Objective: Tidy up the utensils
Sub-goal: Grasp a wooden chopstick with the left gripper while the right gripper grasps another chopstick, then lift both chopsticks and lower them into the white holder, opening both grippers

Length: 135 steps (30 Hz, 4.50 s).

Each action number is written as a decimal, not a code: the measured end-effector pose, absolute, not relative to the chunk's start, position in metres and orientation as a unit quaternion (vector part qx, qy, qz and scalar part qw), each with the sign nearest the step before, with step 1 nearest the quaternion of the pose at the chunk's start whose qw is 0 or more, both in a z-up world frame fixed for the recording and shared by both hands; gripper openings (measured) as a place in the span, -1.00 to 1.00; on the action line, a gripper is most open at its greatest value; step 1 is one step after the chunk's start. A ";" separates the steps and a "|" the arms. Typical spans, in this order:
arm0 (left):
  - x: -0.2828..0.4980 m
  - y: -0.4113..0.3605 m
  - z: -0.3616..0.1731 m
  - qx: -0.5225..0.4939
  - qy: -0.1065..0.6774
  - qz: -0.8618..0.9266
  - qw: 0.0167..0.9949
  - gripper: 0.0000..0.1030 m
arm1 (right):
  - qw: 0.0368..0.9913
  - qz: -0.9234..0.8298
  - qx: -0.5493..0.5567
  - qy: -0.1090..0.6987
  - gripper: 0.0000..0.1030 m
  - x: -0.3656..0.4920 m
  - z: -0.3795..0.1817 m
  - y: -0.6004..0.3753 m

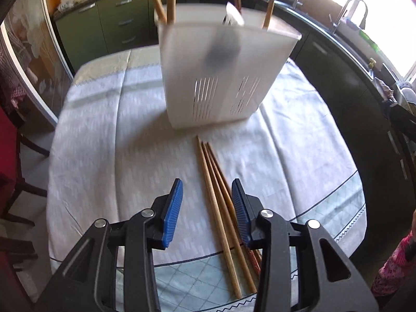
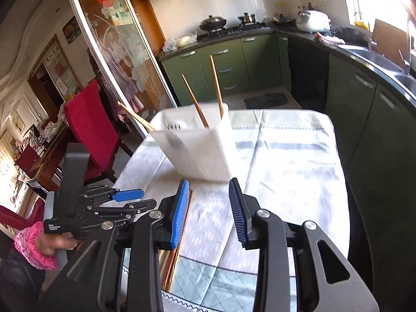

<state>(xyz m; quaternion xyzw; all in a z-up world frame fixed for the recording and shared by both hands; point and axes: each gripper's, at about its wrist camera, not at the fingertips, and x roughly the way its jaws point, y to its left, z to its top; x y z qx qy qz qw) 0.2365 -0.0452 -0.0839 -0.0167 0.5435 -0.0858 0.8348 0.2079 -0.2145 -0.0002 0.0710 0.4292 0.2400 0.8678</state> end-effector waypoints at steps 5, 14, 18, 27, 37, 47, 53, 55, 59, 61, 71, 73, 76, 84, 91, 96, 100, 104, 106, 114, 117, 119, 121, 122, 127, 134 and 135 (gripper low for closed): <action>0.251 -0.049 -0.117 -0.008 0.571 -0.066 0.818 -0.44 | 0.855 0.234 0.090 0.454 -0.36 0.202 -0.031 -0.230; 0.265 -0.056 -0.134 0.005 0.592 -0.051 0.804 -0.45 | 0.849 0.239 0.104 0.460 -0.36 0.206 -0.040 -0.236; 0.267 -0.059 -0.138 0.013 0.599 -0.044 0.799 -0.55 | 0.845 0.246 0.098 0.465 -0.36 0.209 -0.042 -0.229; 0.256 -0.055 -0.140 -0.001 0.582 -0.046 0.812 -0.87 | 0.821 0.263 0.052 0.503 -0.26 0.216 -0.067 -0.177; 0.208 -0.003 -0.069 -0.031 0.444 -0.044 0.894 -0.87 | 0.779 0.261 0.012 0.570 -0.28 0.253 -0.129 -0.109; 0.162 0.018 -0.036 -0.017 0.340 -0.038 0.940 -0.87 | 0.780 0.234 -0.046 0.578 -0.36 0.265 -0.147 -0.062; 0.164 0.025 -0.038 -0.029 0.340 -0.045 0.939 -0.87 | 0.785 0.214 -0.093 0.573 -0.37 0.261 -0.144 -0.043; 0.162 0.025 -0.039 -0.027 0.339 -0.046 0.939 -0.87 | 0.782 0.214 -0.108 0.575 -0.41 0.255 -0.147 -0.036; 0.160 0.025 -0.038 -0.033 0.338 -0.050 0.939 -0.87 | 0.788 0.208 -0.129 0.565 -0.57 0.254 -0.149 -0.018; 0.158 0.025 -0.038 -0.032 0.336 -0.051 0.940 -0.87 | 0.788 0.213 -0.133 0.563 -0.81 0.253 -0.149 -0.013; 0.150 0.026 -0.030 -0.030 0.322 -0.053 0.945 -0.87 | 0.791 0.222 -0.087 0.564 -0.88 0.259 -0.143 -0.035; 0.148 0.025 -0.028 -0.029 0.320 -0.055 0.945 -0.87 | 0.798 0.226 -0.077 0.554 -0.88 0.256 -0.134 -0.044; 0.146 0.024 -0.023 -0.028 0.316 -0.056 0.947 -0.87 | 0.810 0.231 -0.062 0.535 -0.88 0.249 -0.117 -0.056; 0.139 0.017 -0.010 -0.023 0.301 -0.062 0.951 -0.87 | 0.845 0.249 -0.008 0.472 -0.88 0.211 -0.059 -0.102; 0.133 0.011 0.003 -0.016 0.291 -0.069 0.954 -0.87 | 0.878 0.254 0.022 0.405 -0.88 0.174 -0.013 -0.136; 0.129 0.005 0.015 -0.012 0.282 -0.075 0.956 -0.87 | 0.897 0.256 0.031 0.359 -0.88 0.157 0.025 -0.151; 0.124 -0.002 0.025 -0.008 0.274 -0.083 0.958 -0.87 | 0.906 0.260 0.030 0.332 -0.88 0.148 0.053 -0.162; 0.123 -0.004 0.035 -0.010 0.273 -0.097 0.957 -0.87 | 0.912 0.261 0.023 0.317 -0.88 0.145 0.073 -0.165; 0.124 -0.006 0.041 -0.011 0.272 -0.104 0.957 -0.87 | 0.911 0.263 0.021 0.318 -0.88 0.146 0.079 -0.165; 0.144 -0.013 0.078 -0.020 0.261 -0.132 0.956 -0.87 | 0.910 0.267 0.011 0.318 -0.88 0.152 0.091 -0.164; 0.157 -0.021 0.100 -0.012 0.238 -0.129 0.963 -0.87 | 0.911 0.265 0.008 0.315 -0.88 0.155 0.094 -0.166; 0.168 -0.026 0.115 -0.007 0.221 -0.126 0.967 -0.87 | 0.912 0.264 0.007 0.314 -0.88 0.157 0.096 -0.167; 0.180 -0.033 0.129 0.002 0.205 -0.124 0.971 -0.87 | 0.912 0.263 0.006 0.315 -0.88 0.160 0.096 -0.169; 0.186 -0.036 0.135 0.006 0.197 -0.120 0.973 -0.87 | 0.912 0.262 0.006 0.315 -0.88 0.161 0.096 -0.170; 0.223 -0.052 0.147 0.022 0.180 -0.099 0.978 -0.87 | 0.912 0.259 0.012 0.317 -0.88 0.169 0.094 -0.179; 0.278 -0.061 0.108 0.032 0.230 -0.065 0.971 -0.87 | 0.911 0.258 0.019 0.322 -0.88 0.176 0.093 -0.188; 0.284 -0.059 0.101 0.032 0.240 -0.064 0.968 -0.87 | 0.911 0.257 0.020 0.322 -0.88 0.177 0.094 -0.188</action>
